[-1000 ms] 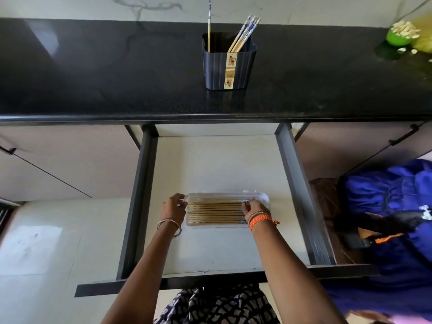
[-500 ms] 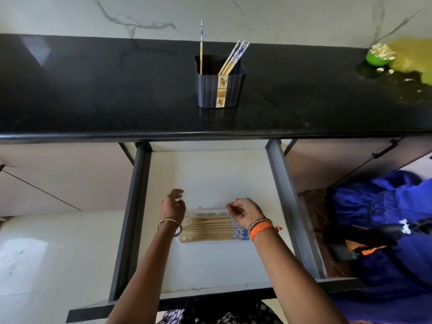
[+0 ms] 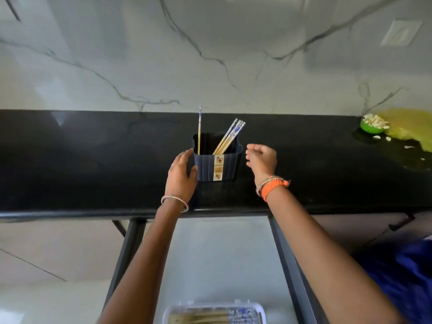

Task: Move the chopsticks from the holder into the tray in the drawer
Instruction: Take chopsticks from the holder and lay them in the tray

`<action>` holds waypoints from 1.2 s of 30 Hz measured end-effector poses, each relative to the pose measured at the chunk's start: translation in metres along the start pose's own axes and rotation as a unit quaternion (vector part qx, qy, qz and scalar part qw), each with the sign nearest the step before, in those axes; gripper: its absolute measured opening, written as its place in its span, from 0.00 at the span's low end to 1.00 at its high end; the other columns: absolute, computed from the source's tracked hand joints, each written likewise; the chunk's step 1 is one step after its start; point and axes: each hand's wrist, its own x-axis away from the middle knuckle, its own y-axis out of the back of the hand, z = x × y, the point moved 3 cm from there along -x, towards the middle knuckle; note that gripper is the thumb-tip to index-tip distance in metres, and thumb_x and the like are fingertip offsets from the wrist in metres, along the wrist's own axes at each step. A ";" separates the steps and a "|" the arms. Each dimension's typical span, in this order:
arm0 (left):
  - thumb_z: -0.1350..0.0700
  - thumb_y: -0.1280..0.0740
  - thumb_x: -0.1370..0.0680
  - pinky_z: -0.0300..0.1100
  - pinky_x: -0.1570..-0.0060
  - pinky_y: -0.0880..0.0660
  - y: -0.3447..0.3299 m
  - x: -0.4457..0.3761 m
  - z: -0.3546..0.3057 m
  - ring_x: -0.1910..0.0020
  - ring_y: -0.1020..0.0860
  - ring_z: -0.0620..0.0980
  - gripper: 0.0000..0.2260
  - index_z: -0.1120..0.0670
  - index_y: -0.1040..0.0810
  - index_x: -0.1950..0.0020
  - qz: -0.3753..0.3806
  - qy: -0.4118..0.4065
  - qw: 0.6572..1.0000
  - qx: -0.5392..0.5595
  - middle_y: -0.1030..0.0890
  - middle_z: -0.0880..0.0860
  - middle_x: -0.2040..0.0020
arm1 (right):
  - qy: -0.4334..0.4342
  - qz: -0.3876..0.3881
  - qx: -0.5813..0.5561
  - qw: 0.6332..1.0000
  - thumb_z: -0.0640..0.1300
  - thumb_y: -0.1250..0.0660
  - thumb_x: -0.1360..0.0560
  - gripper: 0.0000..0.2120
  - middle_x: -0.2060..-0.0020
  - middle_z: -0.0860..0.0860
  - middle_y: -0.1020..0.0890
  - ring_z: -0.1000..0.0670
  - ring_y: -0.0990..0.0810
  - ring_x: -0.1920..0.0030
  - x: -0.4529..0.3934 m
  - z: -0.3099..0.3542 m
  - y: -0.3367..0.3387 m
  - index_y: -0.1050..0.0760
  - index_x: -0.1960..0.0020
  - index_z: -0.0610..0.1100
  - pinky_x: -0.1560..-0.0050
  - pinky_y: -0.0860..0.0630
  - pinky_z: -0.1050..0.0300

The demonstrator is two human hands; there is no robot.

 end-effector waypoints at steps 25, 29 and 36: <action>0.58 0.34 0.25 0.50 0.35 0.32 -0.027 -0.035 0.009 0.29 0.34 0.55 0.29 0.48 0.42 0.27 0.087 0.038 0.993 -0.066 0.43 0.52 0.24 | 0.026 -0.012 -0.083 0.996 0.37 0.31 0.26 0.04 0.63 0.43 0.18 0.47 0.18 0.60 -0.106 0.076 -0.016 0.20 0.58 0.37 0.56 0.18 0.54; 0.60 0.35 0.25 0.49 0.33 0.34 -0.007 -0.011 -0.011 0.30 0.34 0.55 0.29 0.49 0.42 0.27 0.100 0.027 0.994 -0.040 0.40 0.54 0.25 | 0.035 -0.057 -0.246 0.967 0.35 0.33 0.25 0.10 0.66 0.47 0.19 0.51 0.19 0.65 -0.066 0.117 0.040 0.23 0.64 0.42 0.65 0.19 0.60; 0.63 0.36 0.25 0.37 0.38 0.34 0.023 0.064 -0.006 0.34 0.29 0.52 0.24 0.54 0.35 0.30 0.071 0.079 0.992 0.062 0.29 0.55 0.31 | -0.079 -0.049 -0.402 0.911 0.36 0.35 0.22 0.07 0.60 0.48 0.18 0.52 0.18 0.56 0.052 0.066 0.099 0.24 0.59 0.43 0.45 0.20 0.56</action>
